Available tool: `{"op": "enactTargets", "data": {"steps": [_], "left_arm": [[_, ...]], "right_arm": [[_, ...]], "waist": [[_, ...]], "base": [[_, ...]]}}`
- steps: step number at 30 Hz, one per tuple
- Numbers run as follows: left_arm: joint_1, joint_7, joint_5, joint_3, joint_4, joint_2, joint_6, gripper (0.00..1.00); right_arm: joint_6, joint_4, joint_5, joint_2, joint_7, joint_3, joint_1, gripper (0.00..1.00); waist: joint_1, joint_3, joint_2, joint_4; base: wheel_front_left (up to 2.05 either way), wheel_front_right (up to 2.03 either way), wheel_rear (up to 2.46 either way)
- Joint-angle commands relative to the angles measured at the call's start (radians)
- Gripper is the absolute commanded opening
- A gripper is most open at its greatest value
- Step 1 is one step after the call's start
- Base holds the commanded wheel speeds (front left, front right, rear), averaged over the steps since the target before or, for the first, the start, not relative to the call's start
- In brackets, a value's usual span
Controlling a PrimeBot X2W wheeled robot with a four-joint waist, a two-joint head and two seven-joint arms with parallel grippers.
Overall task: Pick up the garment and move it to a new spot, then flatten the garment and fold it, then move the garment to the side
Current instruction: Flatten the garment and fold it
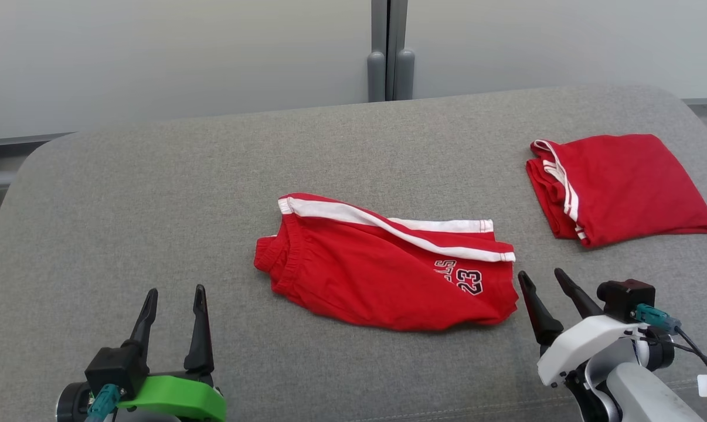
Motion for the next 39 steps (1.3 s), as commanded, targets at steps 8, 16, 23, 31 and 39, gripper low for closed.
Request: {"op": "enactTargets", "data": {"steps": [8, 16, 23, 31, 39], "left_arm": [[0.036, -0.003, 0.029, 0.018, -0.029, 0.002, 0.012, 1.00], [0.067, -0.003, 0.072, 0.029, -0.052, 0.013, 0.003, 1.00], [0.097, -0.003, 0.108, 0.042, -0.085, 0.031, 0.018, 1.00], [0.112, -0.003, 0.105, 0.055, -0.094, 0.030, 0.021, 1.00], [0.108, -0.003, 0.116, 0.061, -0.093, 0.032, 0.021, 1.00]], "right_arm": [[-0.001, -0.186, -0.200, 0.031, -0.004, -0.142, 0.103, 1.00], [-0.001, -0.269, -0.282, 0.062, -0.004, -0.211, 0.166, 1.00], [-0.001, -0.295, -0.316, 0.079, -0.004, -0.253, 0.199, 1.00], [-0.001, -0.276, -0.324, 0.093, -0.004, -0.275, 0.211, 1.00], [-0.001, -0.253, -0.326, 0.101, -0.004, -0.278, 0.204, 1.00]], "waist": [[0.0000, -0.009, 0.0000, -0.008], [0.0000, -0.021, 0.0000, -0.032], [0.0000, -0.027, 0.0000, -0.045], [0.0000, -0.027, 0.0000, -0.034], [0.0000, -0.025, 0.0000, -0.027]], "base": [[0.00, 0.00, 0.00], [0.00, 0.00, 0.00], [0.00, 0.00, 0.00], [0.00, 0.00, 0.00], [0.00, 0.00, 0.00]]}}
